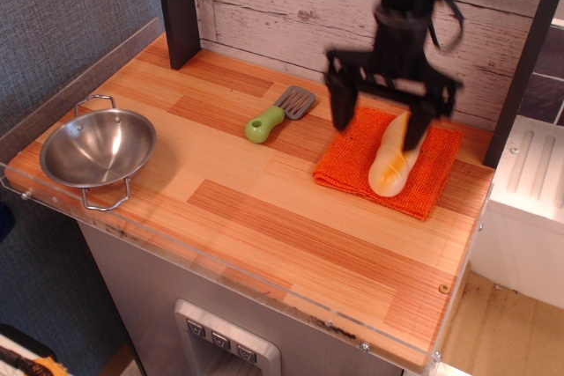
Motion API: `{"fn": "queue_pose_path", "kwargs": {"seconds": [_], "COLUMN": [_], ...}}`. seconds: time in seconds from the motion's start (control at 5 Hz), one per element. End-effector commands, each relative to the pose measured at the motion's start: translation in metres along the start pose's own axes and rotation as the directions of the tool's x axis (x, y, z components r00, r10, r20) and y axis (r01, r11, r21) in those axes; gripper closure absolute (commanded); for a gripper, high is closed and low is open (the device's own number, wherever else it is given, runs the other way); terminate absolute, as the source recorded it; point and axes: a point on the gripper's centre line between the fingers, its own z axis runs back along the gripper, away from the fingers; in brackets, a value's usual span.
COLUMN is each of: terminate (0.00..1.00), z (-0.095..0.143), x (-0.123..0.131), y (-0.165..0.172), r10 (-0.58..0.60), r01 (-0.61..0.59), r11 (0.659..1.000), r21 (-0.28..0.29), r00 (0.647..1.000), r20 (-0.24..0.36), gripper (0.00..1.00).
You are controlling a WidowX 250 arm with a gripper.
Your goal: Put bread on top of the orange cloth
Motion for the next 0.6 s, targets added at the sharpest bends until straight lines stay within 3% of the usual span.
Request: {"fn": "queue_pose_path", "kwargs": {"seconds": [0.0, 0.4], "terminate": [0.0, 0.0], "z": [0.0508, 0.0476], "x": [-0.0261, -0.0325], "y": [0.0381, 0.0406], "r10": [0.031, 0.007], "r01": [-0.031, -0.007], "r11": [1.0, 1.0], "r21": [-0.007, -0.014], "r00": [0.997, 0.999], "r20": [0.067, 0.043], "gripper": [0.0, 0.0]}}
